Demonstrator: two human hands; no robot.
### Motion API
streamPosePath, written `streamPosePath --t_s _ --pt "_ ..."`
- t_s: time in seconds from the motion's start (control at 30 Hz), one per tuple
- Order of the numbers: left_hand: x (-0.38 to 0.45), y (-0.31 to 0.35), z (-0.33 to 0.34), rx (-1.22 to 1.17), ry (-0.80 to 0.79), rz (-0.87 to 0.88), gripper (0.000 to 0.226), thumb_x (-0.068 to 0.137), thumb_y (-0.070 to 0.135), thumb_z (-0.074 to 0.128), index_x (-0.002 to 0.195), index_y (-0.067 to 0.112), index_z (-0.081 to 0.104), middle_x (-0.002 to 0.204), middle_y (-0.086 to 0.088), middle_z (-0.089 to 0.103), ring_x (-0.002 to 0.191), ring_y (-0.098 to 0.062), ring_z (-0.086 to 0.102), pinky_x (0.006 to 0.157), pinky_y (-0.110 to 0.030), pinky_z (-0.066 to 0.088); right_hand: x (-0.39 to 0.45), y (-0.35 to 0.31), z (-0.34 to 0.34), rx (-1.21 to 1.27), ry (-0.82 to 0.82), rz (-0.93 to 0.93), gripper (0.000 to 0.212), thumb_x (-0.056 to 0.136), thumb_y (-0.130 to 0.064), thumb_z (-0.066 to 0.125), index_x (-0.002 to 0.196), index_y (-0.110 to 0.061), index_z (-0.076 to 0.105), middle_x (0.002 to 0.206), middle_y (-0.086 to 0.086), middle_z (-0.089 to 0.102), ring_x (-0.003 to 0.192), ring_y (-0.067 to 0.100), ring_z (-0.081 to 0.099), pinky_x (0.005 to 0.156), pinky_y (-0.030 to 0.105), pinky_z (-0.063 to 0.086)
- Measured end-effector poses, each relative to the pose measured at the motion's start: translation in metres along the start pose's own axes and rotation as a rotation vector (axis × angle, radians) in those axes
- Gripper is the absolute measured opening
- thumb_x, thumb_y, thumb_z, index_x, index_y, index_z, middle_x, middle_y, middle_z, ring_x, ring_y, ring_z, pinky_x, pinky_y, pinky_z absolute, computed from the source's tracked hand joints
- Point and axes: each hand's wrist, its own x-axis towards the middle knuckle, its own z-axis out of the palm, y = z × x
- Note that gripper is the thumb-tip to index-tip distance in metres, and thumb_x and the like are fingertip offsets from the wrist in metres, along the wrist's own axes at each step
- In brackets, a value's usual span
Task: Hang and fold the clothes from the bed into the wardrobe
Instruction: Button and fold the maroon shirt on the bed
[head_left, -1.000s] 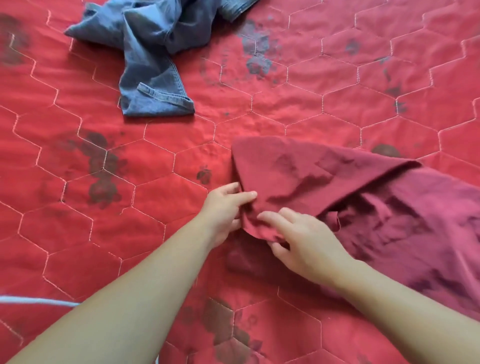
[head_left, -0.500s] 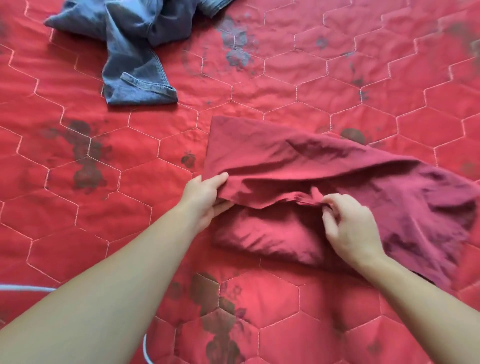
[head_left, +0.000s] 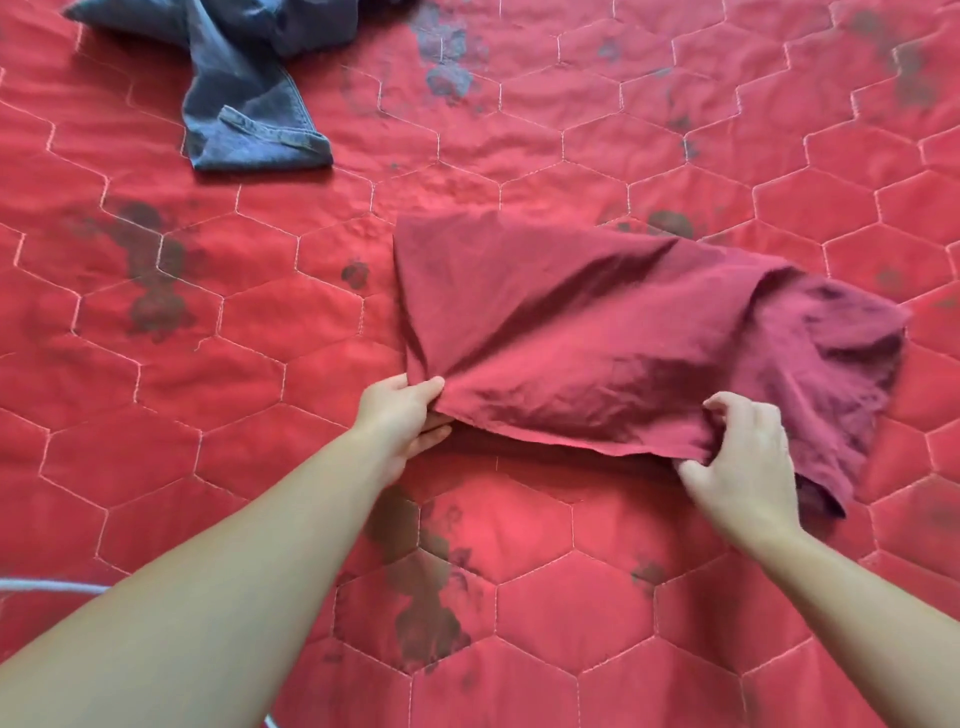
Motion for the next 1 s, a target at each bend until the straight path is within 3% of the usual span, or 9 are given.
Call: streamPosePath --t_s 0.1,0.23,0.33,0.47,0.53,0.63,0.83,0.93,1.0 --pt "-0.001 -0.004 0.0 0.004 0.029 0.029 0.003 0.096 0.018 0.059 0.098 0.017 0.06 0.087 0.002 0.067 0.07 -0.011 0.066 0.058 -0.023 0.052 0.006 0.004 0.001 0.14 0.064 0.056 0.031 0.072 0.004 0.051 0.098 -0.014 0.054 0.093 0.007 0.051 0.089 0.032 0.052 0.08 0.04 0.039" --pt "-0.006 -0.008 0.005 0.029 0.066 0.049 0.006 0.094 0.019 0.062 0.099 0.017 0.06 0.087 0.001 0.066 0.07 -0.011 0.065 0.063 -0.024 0.053 0.014 0.015 -0.017 0.28 0.398 0.104 0.021 0.076 0.007 0.041 0.088 -0.001 0.056 0.089 0.023 0.055 0.085 0.034 0.05 0.075 0.03 0.03" --pt "-0.011 -0.009 0.011 0.063 0.132 0.074 0.017 0.094 0.017 0.063 0.079 0.021 0.055 0.079 0.003 0.062 0.067 -0.01 0.062 0.069 -0.026 0.052 0.003 0.026 -0.013 0.188 0.213 0.151 0.022 0.082 0.006 0.048 0.096 -0.008 0.056 0.097 0.018 0.054 0.088 0.032 0.049 0.079 0.035 0.034" --pt "-0.007 -0.004 0.009 0.085 0.236 0.117 0.019 0.093 0.019 0.062 0.075 0.02 0.056 0.077 0.002 0.061 0.063 -0.009 0.06 0.066 -0.026 0.051 -0.006 0.04 -0.006 0.158 0.015 0.274 0.032 0.086 -0.017 0.062 0.115 -0.019 0.05 0.108 0.011 0.051 0.087 0.024 0.047 0.083 0.042 0.042" --pt "-0.006 -0.002 0.007 0.091 0.25 0.119 0.021 0.094 0.019 0.062 0.075 0.02 0.055 0.077 0.001 0.06 0.063 -0.01 0.059 0.065 -0.027 0.051 -0.003 0.046 -0.008 0.071 -0.014 0.252 0.022 0.087 -0.024 0.062 0.107 -0.023 0.053 0.104 0.008 0.054 0.09 0.03 0.052 0.078 0.042 0.042" --pt "-0.005 -0.003 0.008 0.108 0.277 0.102 0.026 0.093 0.017 0.063 0.071 0.023 0.05 0.076 0.0 0.058 0.064 -0.012 0.058 0.067 -0.029 0.051 0.003 0.054 -0.013 0.014 0.017 0.194 0.002 0.089 -0.017 0.055 0.09 -0.019 0.054 0.093 0.011 0.062 0.087 0.035 0.056 0.072 0.041 0.041" --pt "-0.003 -0.005 0.012 0.164 0.309 0.077 0.034 0.092 0.015 0.063 0.066 0.024 0.044 0.07 0.001 0.053 0.063 -0.013 0.057 0.074 -0.036 0.053 0.02 0.063 -0.031 0.238 0.185 0.463 0.012 0.091 -0.011 0.045 0.1 -0.008 0.053 0.102 0.022 0.062 0.094 0.036 0.054 0.083 0.039 0.039" --pt "0.001 -0.009 0.011 0.236 0.351 0.117 0.023 0.087 0.019 0.068 0.073 0.024 0.05 0.08 0.0 0.058 0.073 -0.02 0.061 0.085 -0.041 0.054 0.013 0.057 -0.03 0.176 0.171 0.352 0.024 0.082 -0.014 0.052 0.106 -0.012 0.053 0.112 0.021 0.054 0.101 0.034 0.051 0.089 0.041 0.039" --pt "0.003 -0.011 0.01 0.397 0.441 0.203 0.022 0.081 0.025 0.072 0.096 0.025 0.055 0.105 0.002 0.057 0.09 -0.022 0.057 0.092 -0.035 0.047 0.006 0.042 -0.025 0.074 0.222 0.155 0.039 0.074 -0.011 0.056 0.113 -0.012 0.056 0.113 0.019 0.051 0.106 0.035 0.046 0.091 0.047 0.038"
